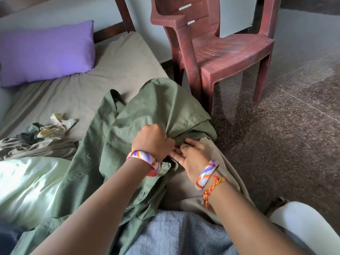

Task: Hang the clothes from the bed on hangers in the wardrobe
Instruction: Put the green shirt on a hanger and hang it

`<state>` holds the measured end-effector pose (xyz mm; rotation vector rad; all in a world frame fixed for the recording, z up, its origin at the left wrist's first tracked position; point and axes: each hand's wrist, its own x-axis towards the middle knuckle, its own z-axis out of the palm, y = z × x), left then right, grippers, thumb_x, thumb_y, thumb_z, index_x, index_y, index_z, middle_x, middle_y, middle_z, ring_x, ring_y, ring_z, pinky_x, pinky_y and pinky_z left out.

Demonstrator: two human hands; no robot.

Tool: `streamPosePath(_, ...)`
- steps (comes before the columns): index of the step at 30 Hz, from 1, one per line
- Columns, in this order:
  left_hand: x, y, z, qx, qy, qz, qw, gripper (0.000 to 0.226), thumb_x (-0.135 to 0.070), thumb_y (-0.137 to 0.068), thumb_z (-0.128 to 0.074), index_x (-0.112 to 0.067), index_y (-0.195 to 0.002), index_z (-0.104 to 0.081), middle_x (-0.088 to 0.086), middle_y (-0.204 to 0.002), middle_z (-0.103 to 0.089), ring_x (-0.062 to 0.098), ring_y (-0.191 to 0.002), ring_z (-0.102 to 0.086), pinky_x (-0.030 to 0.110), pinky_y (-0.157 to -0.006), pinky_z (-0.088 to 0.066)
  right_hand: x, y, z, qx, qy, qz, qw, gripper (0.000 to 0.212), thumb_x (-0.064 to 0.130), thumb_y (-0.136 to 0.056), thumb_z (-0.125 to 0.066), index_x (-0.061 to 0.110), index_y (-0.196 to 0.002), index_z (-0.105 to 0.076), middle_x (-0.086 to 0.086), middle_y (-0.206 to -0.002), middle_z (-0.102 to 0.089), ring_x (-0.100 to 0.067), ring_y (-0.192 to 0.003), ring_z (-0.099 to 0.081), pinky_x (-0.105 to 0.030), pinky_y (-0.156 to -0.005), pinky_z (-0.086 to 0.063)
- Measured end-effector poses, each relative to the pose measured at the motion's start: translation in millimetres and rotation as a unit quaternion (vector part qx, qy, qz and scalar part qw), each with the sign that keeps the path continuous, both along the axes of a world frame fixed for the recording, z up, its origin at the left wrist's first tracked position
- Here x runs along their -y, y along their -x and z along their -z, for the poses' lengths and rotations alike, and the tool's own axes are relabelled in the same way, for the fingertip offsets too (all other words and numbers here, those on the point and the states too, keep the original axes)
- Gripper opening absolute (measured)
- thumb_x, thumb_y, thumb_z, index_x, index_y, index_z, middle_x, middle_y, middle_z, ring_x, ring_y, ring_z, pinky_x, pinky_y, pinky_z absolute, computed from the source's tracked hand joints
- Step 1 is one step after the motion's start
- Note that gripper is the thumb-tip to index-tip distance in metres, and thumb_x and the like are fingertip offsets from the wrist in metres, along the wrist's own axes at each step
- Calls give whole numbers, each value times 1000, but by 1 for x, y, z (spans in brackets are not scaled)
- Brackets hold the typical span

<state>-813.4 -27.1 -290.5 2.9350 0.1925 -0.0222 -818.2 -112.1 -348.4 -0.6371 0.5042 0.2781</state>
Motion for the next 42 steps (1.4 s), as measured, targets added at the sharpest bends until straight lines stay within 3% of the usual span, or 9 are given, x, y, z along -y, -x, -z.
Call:
streamPosePath(4,4,-1,-1,3,-46,48,998,13,-18,-85,-46,-14,-79,-57,6,-79,-51,28,-69,-47,26,-56,-33,18,-20,4,-51,-74,96,991,32,-18,-92,-28,8,-98,-45,-14,-73,-48,-25,-66,-55,-48,-86,-49)
streamPosePath(8,7,-19,-14,-26,-101,83,991,23,-16,-85,-45,-13,-95,-65,10,-95,-59,35,-87,-56,32,-65,-42,27,-31,8,-18,-88,74,993,30,-17,-89,-38,11,-87,-47,-8,-66,-54,-19,-59,-58,-34,-52,-58)
streamPosePath(13,31,-59,-23,51,23,168,984,35,-30,-86,-44,-14,-110,-63,10,-113,-61,34,-102,-57,41,-87,-48,29,-45,7,10,-20,123,992,40,-12,-86,-53,0,-123,-46,-12,-85,-61,-16,-57,-64,-26,-45,-54)
streamPosePath(19,61,-103,-15,-69,-8,163,984,26,-23,-88,-56,-5,-100,-68,10,-94,-66,29,-93,-61,28,-75,-47,42,-63,1,87,132,178,971,36,-18,-81,-54,9,-105,-48,-10,-84,-61,-11,-66,-58,-18,-51,-53)
streamPosePath(24,32,-120,-27,-37,164,-4,986,26,-12,-89,-51,-5,-110,-64,14,-107,-67,30,-103,-61,29,-82,-45,27,-103,-9,344,537,-17,771,44,7,-83,-50,7,-128,-45,-16,-120,-59,-29,-109,-56,-33,-96,-43)
streamPosePath(27,-16,-109,-5,-63,374,-181,907,13,-9,-88,-55,1,-95,-60,6,-60,-68,17,-62,-66,20,-61,-52,5,-129,-30,344,541,-267,719,45,6,-89,-56,9,-133,-46,-14,-128,-58,-28,-120,-53,-37,-103,-40)
streamPosePath(31,-49,-86,13,-121,613,-287,727,16,-3,-89,-55,-4,-73,-58,4,-44,-62,11,-36,-59,22,-37,-49,-13,-126,-19,287,571,-184,747,19,1,-80,-62,10,-94,-71,-10,-91,-73,-24,-92,-67,-36,-89,-51)
streamPosePath(36,-42,-85,19,-89,610,-233,752,22,3,-82,-61,-11,-66,-68,0,-51,-65,10,-47,-62,23,-57,-54,-9,-100,-3,269,522,-128,800,18,6,-82,-65,9,-98,-74,-6,-97,-73,-16,-93,-67,-28,-91,-50)
streamPosePath(42,-26,-83,17,-57,575,-127,806,21,2,-76,-68,-15,-65,-69,0,-59,-68,18,-70,-61,35,-81,-49,14,-81,-9,225,467,-22,855,11,3,-74,-74,12,-76,-68,10,-60,-60,5,-49,-55,-7,-54,-43)
